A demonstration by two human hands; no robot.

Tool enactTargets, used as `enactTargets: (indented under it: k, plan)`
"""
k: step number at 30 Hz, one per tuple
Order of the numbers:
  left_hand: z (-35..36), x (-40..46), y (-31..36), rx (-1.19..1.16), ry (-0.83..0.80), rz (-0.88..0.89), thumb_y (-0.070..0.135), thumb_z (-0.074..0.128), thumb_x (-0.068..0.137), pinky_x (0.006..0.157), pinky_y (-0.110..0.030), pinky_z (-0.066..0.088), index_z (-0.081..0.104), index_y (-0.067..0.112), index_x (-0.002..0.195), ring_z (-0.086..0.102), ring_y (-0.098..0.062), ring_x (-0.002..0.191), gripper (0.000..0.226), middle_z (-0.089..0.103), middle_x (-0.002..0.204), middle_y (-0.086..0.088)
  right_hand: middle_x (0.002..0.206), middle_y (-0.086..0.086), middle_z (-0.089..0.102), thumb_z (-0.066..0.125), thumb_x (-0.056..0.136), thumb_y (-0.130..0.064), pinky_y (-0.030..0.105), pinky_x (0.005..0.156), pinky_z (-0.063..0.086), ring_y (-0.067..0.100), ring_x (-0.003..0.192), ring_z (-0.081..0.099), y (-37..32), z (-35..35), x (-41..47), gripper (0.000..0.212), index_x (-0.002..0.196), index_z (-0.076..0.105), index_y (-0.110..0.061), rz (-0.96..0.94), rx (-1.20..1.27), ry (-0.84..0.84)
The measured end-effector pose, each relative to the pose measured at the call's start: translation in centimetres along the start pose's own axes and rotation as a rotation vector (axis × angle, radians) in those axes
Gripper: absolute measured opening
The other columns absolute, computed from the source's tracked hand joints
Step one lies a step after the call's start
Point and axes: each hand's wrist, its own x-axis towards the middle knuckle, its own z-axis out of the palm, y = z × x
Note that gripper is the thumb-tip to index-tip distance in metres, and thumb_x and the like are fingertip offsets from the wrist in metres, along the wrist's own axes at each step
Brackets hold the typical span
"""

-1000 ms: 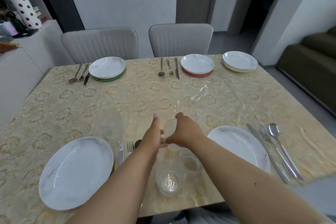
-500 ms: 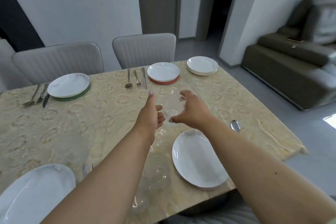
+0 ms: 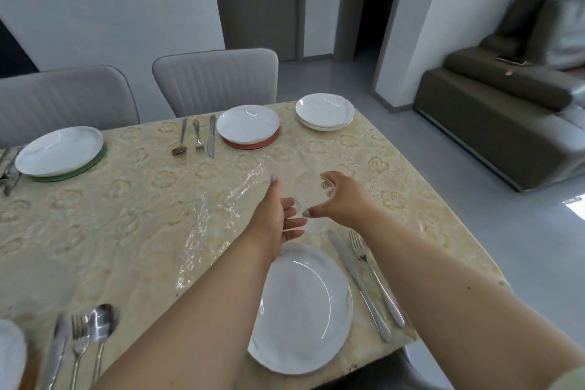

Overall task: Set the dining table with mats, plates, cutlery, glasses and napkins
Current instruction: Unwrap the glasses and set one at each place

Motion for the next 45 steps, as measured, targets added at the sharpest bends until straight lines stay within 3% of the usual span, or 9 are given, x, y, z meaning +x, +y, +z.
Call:
enactTargets:
  k: [3,6,8,13,18,22,40,45]
  plan:
    - [0.2,1.4,-1.0,-0.012,0.025,-0.032,0.074,0.030,0.088,0.057,-0.031,0.046,0.050,0.001,0.132,0.053,-0.013,0.048,0.087,0.047,0.073,0.001,0.131,-0.005,0.057,0.089,0.054,-0.041,0.025,0.089,0.042,0.015,0.119,0.055,1.2,0.9,1.0,0.100,0.141,0.042,-0.020,0.009,0.000,-0.028]
    - [0.4,2.3,-1.8,-0.030,0.063,-0.049,0.074,0.030,0.088,0.059,-0.033,0.051,0.055,0.004,0.125,0.053,-0.016,0.054,0.083,0.055,0.091,-0.003,0.134,-0.003,0.056,0.089,0.054,-0.040,0.030,0.097,0.044,0.016,0.121,0.054,2.1,1.6,1.8,0.102,0.142,0.040,-0.020,0.012,0.009,-0.051]
    - [0.5,2.8,-2.3,-0.025,0.081,-0.065,0.076,0.030,0.087,0.056,-0.032,0.051,0.056,0.005,0.123,0.050,-0.015,0.052,0.083,0.057,0.099,-0.004,0.134,-0.004,0.055,0.088,0.056,-0.039,0.027,0.095,0.042,0.016,0.121,0.053,2.6,1.9,2.1,0.101,0.143,0.040,-0.020,0.016,0.003,-0.063]
    - [0.4,3.6,-3.0,-0.014,0.116,-0.069,0.075,0.029,0.088,0.048,-0.027,0.045,0.058,0.004,0.116,0.040,-0.013,0.048,0.081,0.055,0.088,-0.003,0.135,-0.004,0.055,0.087,0.058,-0.041,0.026,0.090,0.041,0.016,0.120,0.053,3.2,2.5,2.2,0.100,0.143,0.039,-0.020,0.027,-0.010,-0.071]
    - [-0.1,4.2,-3.8,0.023,0.121,-0.067,0.077,0.027,0.087,0.045,-0.025,0.042,0.060,0.005,0.117,0.039,-0.014,0.045,0.084,0.062,0.112,-0.012,0.134,-0.005,0.055,0.087,0.059,-0.043,0.023,0.080,0.038,0.017,0.120,0.053,3.4,2.6,1.3,0.098,0.142,0.039,-0.020,0.039,-0.043,-0.055]
    - [-0.3,4.3,-4.2,0.012,0.107,-0.072,0.078,0.027,0.087,0.044,-0.025,0.043,0.061,0.004,0.117,0.040,-0.014,0.044,0.086,0.063,0.118,-0.013,0.133,-0.003,0.056,0.087,0.057,-0.046,0.028,0.086,0.045,0.019,0.120,0.053,3.6,2.9,0.8,0.099,0.140,0.039,-0.020,0.052,-0.060,-0.027]
    - [0.4,3.2,-4.1,-0.010,0.094,-0.077,0.071,0.026,0.091,0.063,-0.036,0.055,0.057,0.004,0.119,0.046,-0.014,0.043,0.079,0.062,0.120,-0.008,0.130,-0.002,0.054,0.085,0.058,-0.048,0.032,0.085,0.046,0.020,0.117,0.053,3.5,3.2,0.5,0.096,0.137,0.038,-0.019,0.097,-0.089,-0.002]
    - [0.6,3.0,-4.0,-0.012,0.108,-0.082,0.071,0.027,0.091,0.057,-0.034,0.053,0.056,0.003,0.122,0.057,-0.018,0.056,0.080,0.061,0.108,-0.006,0.140,0.000,0.047,0.082,0.061,-0.054,0.037,0.096,0.044,0.021,0.127,0.046,3.6,3.4,0.6,0.104,0.143,0.029,-0.019,0.100,-0.103,-0.030]
